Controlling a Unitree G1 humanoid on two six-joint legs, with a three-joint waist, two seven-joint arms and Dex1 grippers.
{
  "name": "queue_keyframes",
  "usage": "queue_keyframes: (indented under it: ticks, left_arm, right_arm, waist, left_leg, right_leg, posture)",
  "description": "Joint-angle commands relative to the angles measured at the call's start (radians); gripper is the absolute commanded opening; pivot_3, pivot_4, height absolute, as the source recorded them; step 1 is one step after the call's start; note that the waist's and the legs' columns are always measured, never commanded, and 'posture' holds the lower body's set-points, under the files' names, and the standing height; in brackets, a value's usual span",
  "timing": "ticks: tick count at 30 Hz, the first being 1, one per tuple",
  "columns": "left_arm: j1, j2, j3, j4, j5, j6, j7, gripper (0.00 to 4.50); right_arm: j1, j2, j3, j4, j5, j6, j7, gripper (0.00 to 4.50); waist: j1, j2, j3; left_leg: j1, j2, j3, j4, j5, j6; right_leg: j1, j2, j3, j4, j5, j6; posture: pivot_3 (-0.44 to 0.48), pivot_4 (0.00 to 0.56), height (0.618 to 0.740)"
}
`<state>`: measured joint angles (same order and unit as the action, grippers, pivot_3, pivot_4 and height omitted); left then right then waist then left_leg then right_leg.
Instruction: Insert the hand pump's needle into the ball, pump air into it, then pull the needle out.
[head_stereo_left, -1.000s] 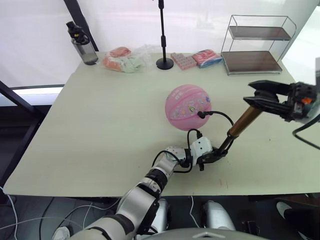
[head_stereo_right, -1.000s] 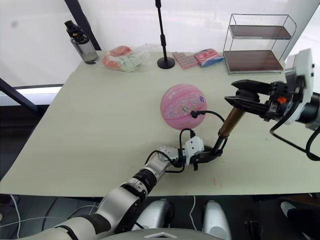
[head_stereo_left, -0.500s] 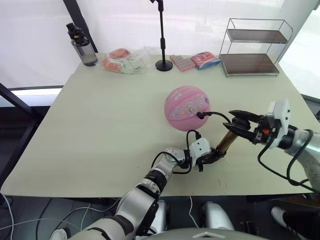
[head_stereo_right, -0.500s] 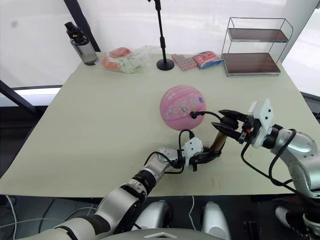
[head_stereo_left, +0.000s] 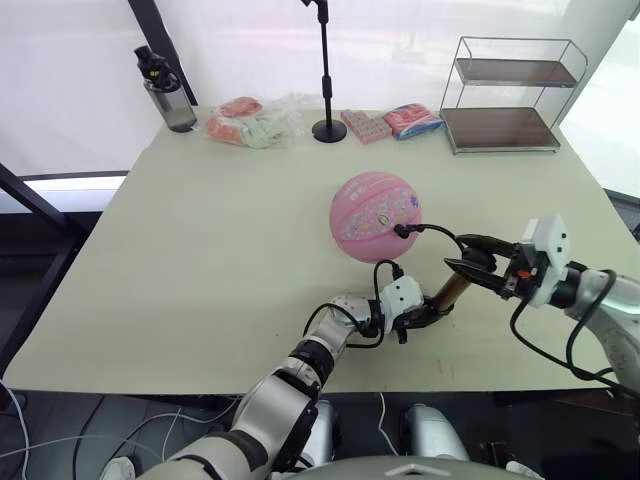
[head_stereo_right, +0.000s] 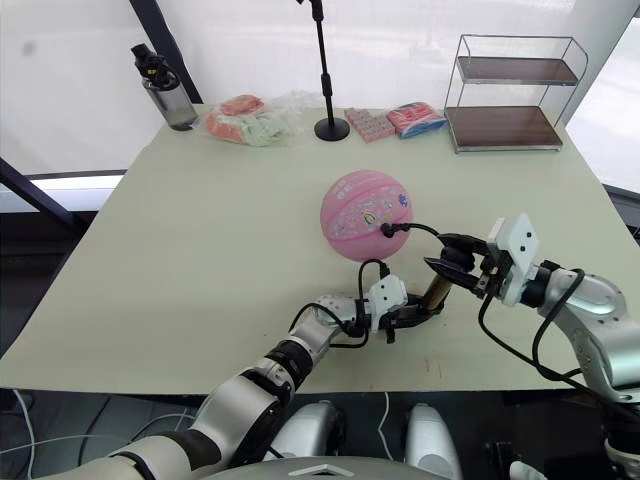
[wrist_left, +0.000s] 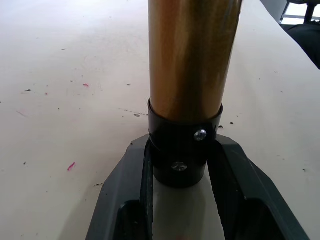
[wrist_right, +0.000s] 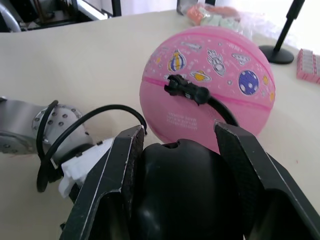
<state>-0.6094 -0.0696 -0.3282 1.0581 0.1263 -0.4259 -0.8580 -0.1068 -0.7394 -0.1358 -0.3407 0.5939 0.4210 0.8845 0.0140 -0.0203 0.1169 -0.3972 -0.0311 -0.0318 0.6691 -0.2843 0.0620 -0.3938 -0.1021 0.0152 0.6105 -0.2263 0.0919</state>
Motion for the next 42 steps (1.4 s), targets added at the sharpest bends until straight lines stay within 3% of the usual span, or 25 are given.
queue_keyframes:
  ticks: [1, 10, 21, 33, 42]
  left_arm:
    - [0.043, 0.035, -0.013, 0.063, 0.032, 0.047, -0.014, 1.09]
    - [0.042, 0.035, -0.015, 0.063, 0.032, 0.046, -0.016, 1.09]
    - [0.043, 0.037, -0.016, 0.064, 0.032, 0.046, -0.016, 1.09]
    - [0.044, 0.037, -0.020, 0.066, 0.035, 0.041, -0.019, 1.09]
    - [0.047, 0.040, -0.019, 0.063, 0.036, 0.042, -0.016, 1.09]
  right_arm:
    - [-0.057, -0.051, -0.106, -0.058, 0.128, 0.100, 0.006, 1.87]
    - [-0.217, -0.172, -0.234, -0.072, 0.280, 0.239, 0.000, 1.87]
    - [-0.328, -0.257, -0.284, -0.057, 0.355, 0.308, -0.008, 1.87]
    - [-0.307, -0.258, -0.237, -0.086, 0.365, 0.344, 0.007, 1.87]
    - [-0.180, -0.211, -0.125, -0.106, 0.239, 0.264, 0.029, 1.87]
  waist:
    - [0.000, 0.003, 0.002]
    - [0.000, 0.006, 0.005]
    - [0.000, 0.006, 0.005]
    - [0.000, 0.006, 0.005]
    - [-0.001, 0.003, 0.002]
  left_leg:
    - [0.000, 0.000, 0.000, 0.000, 0.000, 0.000]
    - [-0.002, 0.000, 0.000, 0.000, 0.000, 0.000]
    - [-0.002, 0.000, 0.000, 0.000, 0.000, 0.000]
    - [-0.003, 0.000, 0.000, 0.000, 0.000, 0.000]
    - [-0.002, 0.000, 0.000, 0.000, 0.000, 0.000]
  right_leg:
    - [0.000, -0.001, 0.000, 0.000, 0.000, 0.000]
    - [-0.001, -0.001, 0.000, 0.000, 0.000, 0.000]
    - [-0.001, -0.002, 0.000, 0.000, 0.000, 0.000]
    - [-0.001, -0.002, 0.001, 0.000, 0.000, 0.000]
    - [-0.001, -0.002, 0.000, 0.000, 0.000, 0.000]
  posture:
    - [0.000, 0.150, 0.740]
    - [0.000, 0.150, 0.740]
    - [0.000, 0.150, 0.740]
    - [0.000, 0.150, 0.740]
    - [0.000, 0.150, 0.740]
